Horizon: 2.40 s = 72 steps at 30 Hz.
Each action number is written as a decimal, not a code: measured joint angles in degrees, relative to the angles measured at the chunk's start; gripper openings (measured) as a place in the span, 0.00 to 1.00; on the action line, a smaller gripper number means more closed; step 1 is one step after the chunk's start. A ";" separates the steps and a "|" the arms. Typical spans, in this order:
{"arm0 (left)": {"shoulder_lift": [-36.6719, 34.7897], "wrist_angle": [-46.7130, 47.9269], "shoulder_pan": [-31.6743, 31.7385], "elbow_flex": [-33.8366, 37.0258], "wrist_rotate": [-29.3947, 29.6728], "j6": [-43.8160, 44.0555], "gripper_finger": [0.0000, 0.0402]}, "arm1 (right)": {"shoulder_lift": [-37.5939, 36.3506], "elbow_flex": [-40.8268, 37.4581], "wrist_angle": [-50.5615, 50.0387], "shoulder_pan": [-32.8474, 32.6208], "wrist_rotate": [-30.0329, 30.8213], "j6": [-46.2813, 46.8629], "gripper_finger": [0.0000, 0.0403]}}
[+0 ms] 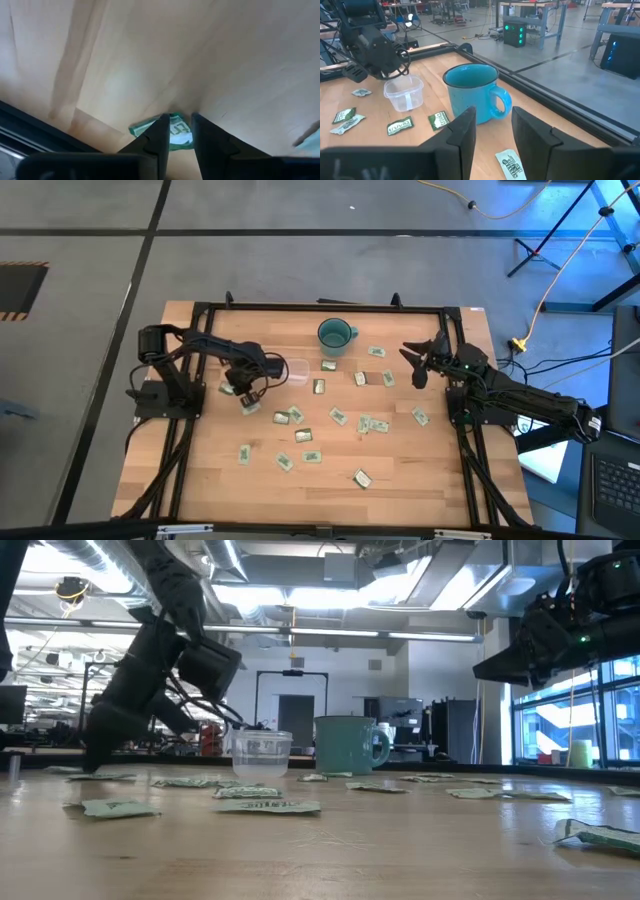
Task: Pick and place Stevia / Truvia into bins
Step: Put the dark green truvia packet into the transparent container
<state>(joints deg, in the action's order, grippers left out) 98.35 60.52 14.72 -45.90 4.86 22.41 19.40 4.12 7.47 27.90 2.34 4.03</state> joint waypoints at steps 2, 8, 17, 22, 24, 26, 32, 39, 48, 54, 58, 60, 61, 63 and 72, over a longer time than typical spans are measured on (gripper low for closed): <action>0.12 0.19 0.16 0.36 0.00 0.64 0.18 | 0.00 0.00 -0.12 0.00 0.00 -0.01 0.32; 0.17 -0.07 0.43 0.68 -0.50 0.42 0.14 | 0.00 0.00 -0.18 0.01 0.02 0.24 0.32; 0.28 -0.56 0.41 0.73 -0.52 0.43 0.03 | 0.00 0.00 -0.16 0.01 0.01 0.22 0.32; 0.30 -0.58 0.39 0.73 -0.49 -0.89 0.01 | 0.00 0.00 -0.14 0.00 0.01 0.22 0.32; 0.30 -0.58 0.38 0.73 -0.43 -2.31 0.01 | -0.01 0.00 -0.14 0.00 0.01 0.22 0.32; 0.30 -0.77 -0.01 0.73 -0.37 -3.52 0.01 | -0.01 0.00 -0.14 0.01 0.01 0.22 0.32; 0.47 -1.27 -2.73 0.29 -0.52 -7.45 0.01 | 0.00 0.00 -0.12 0.00 0.01 0.22 0.32; 0.67 -1.71 -4.55 -2.10 -1.72 -7.28 0.01 | 0.00 0.00 -0.12 0.01 -0.01 0.26 0.32; 0.49 -3.51 -6.12 -2.54 -2.68 -6.68 0.01 | -0.01 0.00 -0.10 0.01 -0.01 0.36 0.32; 0.48 -3.80 -7.12 -2.59 -2.65 -5.88 0.01 | 0.00 0.00 -0.10 0.00 -0.01 0.39 0.32; 0.48 -4.08 -8.14 -2.73 -2.53 -5.64 0.01 | -0.01 0.00 -0.09 0.01 -0.01 0.39 0.32; 0.48 -4.22 -8.60 -2.97 -2.60 -5.63 0.01 | 0.00 0.00 -0.08 0.00 -0.01 0.39 0.32; 0.48 -4.44 -8.77 -3.03 -2.65 -5.64 0.01 | -0.02 0.00 -0.10 0.02 0.01 0.39 0.32; 0.48 -4.74 -9.06 -3.05 -2.84 -5.85 0.01 | 0.00 0.00 -0.08 0.02 -0.01 0.39 0.32; 0.43 -5.83 -9.43 -3.07 -3.45 -6.51 0.01 | 0.00 0.00 -0.10 0.02 -0.01 0.31 0.32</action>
<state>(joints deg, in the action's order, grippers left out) 98.78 54.69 5.29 -48.97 1.40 15.90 19.40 4.12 7.38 27.92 2.33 4.34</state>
